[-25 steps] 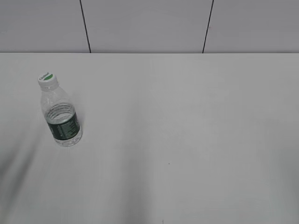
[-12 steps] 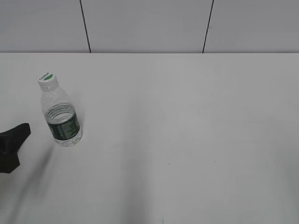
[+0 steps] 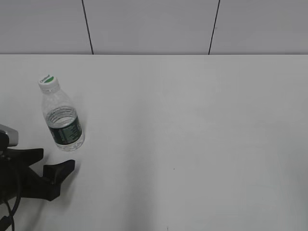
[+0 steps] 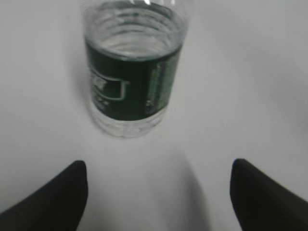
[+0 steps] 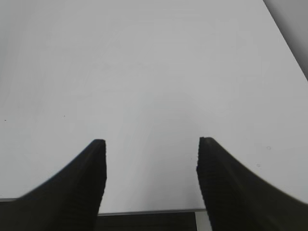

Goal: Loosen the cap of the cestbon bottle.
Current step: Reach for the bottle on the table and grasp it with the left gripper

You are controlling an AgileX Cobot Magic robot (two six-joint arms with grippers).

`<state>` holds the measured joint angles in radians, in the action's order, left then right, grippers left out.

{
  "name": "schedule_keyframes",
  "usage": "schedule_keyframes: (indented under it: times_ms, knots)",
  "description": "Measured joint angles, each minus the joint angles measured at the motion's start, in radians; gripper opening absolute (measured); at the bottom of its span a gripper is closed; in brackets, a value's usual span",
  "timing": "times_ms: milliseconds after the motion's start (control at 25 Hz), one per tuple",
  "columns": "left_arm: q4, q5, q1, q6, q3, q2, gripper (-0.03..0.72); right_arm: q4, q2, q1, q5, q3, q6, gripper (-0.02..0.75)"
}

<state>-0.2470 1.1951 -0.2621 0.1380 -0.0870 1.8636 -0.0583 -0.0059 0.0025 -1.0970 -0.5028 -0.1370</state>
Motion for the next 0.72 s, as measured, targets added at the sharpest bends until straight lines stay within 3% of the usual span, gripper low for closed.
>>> schedule_keyframes:
  times_ms: [160, 720]
  knots:
    - [-0.050, 0.008, 0.000, 0.000, -0.051, 0.034, 0.545, 0.000, 0.000, 0.000, 0.000, 0.000, 0.000, 0.465]
    - [-0.034, 0.012, 0.001, 0.000, -0.248, 0.066, 0.545, 0.000, 0.000, 0.000, 0.000, 0.000, 0.000, 0.465]
